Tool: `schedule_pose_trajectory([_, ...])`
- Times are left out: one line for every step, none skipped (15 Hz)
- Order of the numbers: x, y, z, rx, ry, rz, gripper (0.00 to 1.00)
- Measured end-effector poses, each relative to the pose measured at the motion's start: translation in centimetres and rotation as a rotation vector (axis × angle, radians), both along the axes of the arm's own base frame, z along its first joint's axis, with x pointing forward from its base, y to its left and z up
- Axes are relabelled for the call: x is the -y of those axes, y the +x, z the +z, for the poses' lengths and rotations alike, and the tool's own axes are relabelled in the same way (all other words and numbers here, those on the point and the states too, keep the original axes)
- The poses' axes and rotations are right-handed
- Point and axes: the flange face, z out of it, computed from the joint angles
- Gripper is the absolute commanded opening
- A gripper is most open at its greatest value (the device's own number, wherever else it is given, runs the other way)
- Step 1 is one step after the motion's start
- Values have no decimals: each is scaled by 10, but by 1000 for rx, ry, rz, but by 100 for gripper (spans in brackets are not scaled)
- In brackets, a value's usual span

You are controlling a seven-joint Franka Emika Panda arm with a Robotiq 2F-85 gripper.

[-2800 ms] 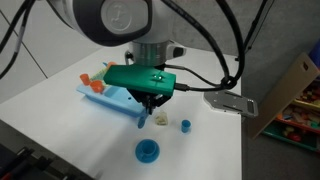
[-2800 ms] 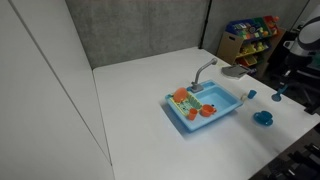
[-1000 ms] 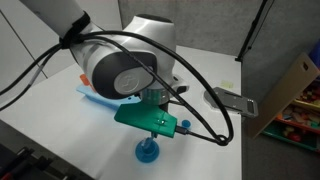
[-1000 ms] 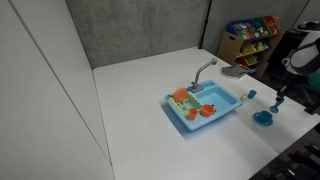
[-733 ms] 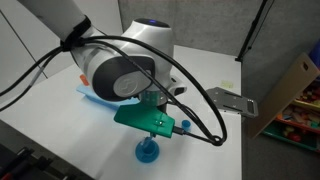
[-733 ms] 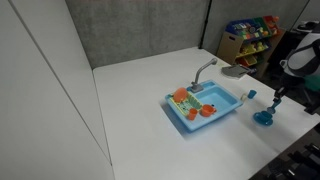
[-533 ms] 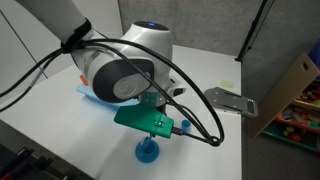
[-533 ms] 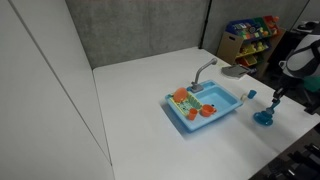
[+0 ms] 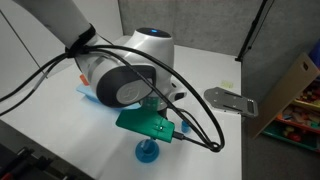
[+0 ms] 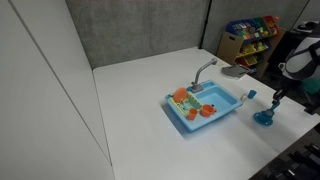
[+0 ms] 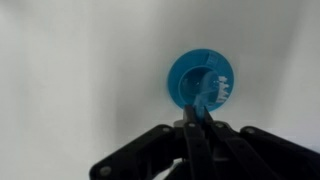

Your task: Pick up the blue brush and put it in the blue mug

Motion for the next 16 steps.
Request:
schedule_pose_trajectory([1, 0, -1, 0, 0, -2, 3])
schedule_pose_trajectory([2, 0, -2, 0, 0, -4, 3])
schedule_pose_trajectory([3, 0, -3, 1, 0, -5, 3])
schedule_pose_trajectory([4, 0, -4, 1, 0, -6, 3])
schedule_pose_trajectory([5, 1, -5, 2, 0, -7, 3])
schedule_pose_trajectory([5, 2, -6, 2, 0, -7, 3])
schedule_pose_trajectory([6, 3, -7, 2, 0, -6, 3])
schedule_pose_trajectory([6, 4, -9, 1, 0, -6, 3])
schedule_pose_trajectory([6, 5, -10, 1, -1, -5, 3])
schedule_pose_trajectory([7, 6, -11, 0, -1, -4, 3])
schedule_pose_trajectory([7, 7, -13, -1, -1, -4, 3])
schedule_pose_trajectory([8, 8, -14, -2, -1, -4, 3])
schedule_pose_trajectory([8, 8, -15, -3, -1, -3, 3])
schedule_pose_trajectory([8, 8, -17, -4, 0, -3, 3])
schedule_pose_trajectory([8, 9, -18, -6, 0, -3, 3])
schedule_pose_trajectory([8, 9, -19, -7, 1, -3, 3])
